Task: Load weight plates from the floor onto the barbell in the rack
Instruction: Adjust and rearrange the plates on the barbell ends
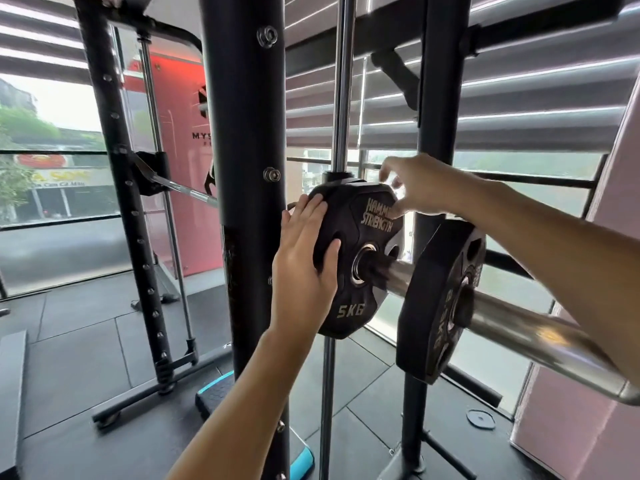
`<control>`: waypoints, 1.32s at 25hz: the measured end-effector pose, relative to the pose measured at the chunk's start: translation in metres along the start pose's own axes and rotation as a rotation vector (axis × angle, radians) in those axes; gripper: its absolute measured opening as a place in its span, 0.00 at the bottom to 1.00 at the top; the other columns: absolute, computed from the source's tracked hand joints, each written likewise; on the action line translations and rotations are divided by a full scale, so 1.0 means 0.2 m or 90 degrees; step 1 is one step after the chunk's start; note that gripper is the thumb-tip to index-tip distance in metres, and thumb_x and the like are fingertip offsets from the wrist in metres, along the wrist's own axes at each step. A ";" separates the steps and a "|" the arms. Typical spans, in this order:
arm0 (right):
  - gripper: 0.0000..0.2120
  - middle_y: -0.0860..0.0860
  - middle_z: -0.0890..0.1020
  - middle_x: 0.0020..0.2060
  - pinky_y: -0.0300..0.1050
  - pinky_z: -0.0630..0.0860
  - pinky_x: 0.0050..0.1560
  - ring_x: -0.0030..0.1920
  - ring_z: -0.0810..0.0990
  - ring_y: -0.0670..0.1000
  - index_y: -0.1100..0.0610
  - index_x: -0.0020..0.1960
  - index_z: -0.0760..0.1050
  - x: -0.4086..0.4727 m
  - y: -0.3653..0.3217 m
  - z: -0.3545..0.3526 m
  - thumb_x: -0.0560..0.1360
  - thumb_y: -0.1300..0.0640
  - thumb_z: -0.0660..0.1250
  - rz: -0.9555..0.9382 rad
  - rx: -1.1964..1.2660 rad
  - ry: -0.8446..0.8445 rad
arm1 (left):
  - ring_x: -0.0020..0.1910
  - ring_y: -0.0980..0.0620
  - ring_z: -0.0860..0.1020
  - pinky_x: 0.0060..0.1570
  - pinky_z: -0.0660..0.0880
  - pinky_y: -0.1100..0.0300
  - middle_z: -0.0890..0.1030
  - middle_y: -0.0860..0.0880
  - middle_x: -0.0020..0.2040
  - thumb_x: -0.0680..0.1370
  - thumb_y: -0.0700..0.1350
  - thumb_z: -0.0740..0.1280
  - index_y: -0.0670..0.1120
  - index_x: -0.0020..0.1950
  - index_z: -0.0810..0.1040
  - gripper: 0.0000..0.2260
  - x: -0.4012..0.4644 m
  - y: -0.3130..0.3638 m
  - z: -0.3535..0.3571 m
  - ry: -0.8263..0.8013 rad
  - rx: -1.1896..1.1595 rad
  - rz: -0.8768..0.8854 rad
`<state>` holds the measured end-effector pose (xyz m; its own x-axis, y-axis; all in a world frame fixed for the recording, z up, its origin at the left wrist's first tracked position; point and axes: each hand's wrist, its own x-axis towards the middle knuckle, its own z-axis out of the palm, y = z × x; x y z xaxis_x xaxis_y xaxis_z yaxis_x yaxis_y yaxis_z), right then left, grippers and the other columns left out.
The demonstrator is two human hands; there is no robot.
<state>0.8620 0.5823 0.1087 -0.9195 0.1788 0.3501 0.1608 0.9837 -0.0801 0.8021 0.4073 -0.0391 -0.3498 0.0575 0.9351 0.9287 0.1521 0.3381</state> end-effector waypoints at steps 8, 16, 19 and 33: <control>0.30 0.53 0.80 0.48 0.47 0.78 0.50 0.45 0.81 0.53 0.51 0.61 0.76 -0.03 -0.04 -0.03 0.62 0.56 0.83 -0.080 -0.012 0.045 | 0.74 0.46 0.70 0.76 0.62 0.41 0.76 0.41 0.70 0.77 0.28 0.68 0.33 0.68 0.75 0.19 -0.14 0.04 0.05 0.086 -0.115 -0.012; 0.25 0.48 0.79 0.42 0.49 0.77 0.46 0.41 0.78 0.50 0.48 0.52 0.77 -0.10 -0.13 -0.15 0.59 0.53 0.83 -0.133 -0.191 0.013 | 0.71 0.48 0.74 0.69 0.72 0.56 0.77 0.38 0.67 0.74 0.25 0.70 0.30 0.65 0.75 0.19 -0.23 0.13 0.05 0.116 -0.183 0.011; 0.23 0.45 0.81 0.39 0.48 0.77 0.46 0.41 0.80 0.47 0.43 0.43 0.76 -0.10 -0.15 -0.22 0.58 0.60 0.84 -0.087 -0.212 -0.068 | 0.69 0.49 0.76 0.69 0.71 0.60 0.78 0.37 0.66 0.74 0.26 0.71 0.29 0.64 0.76 0.19 -0.26 0.19 0.06 0.121 -0.203 0.008; 0.05 0.51 0.85 0.44 0.47 0.77 0.50 0.43 0.84 0.50 0.54 0.50 0.79 0.06 -0.12 -0.09 0.75 0.59 0.71 -0.055 0.018 0.067 | 0.56 0.56 0.80 0.61 0.76 0.59 0.82 0.48 0.56 0.78 0.39 0.71 0.39 0.56 0.84 0.08 0.14 -0.16 -0.08 0.035 -0.141 -0.054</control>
<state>0.8522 0.5605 0.1311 -0.8866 0.0965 0.4523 0.0718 0.9949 -0.0714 0.7640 0.3878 -0.0213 -0.4265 -0.0013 0.9045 0.9025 -0.0662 0.4255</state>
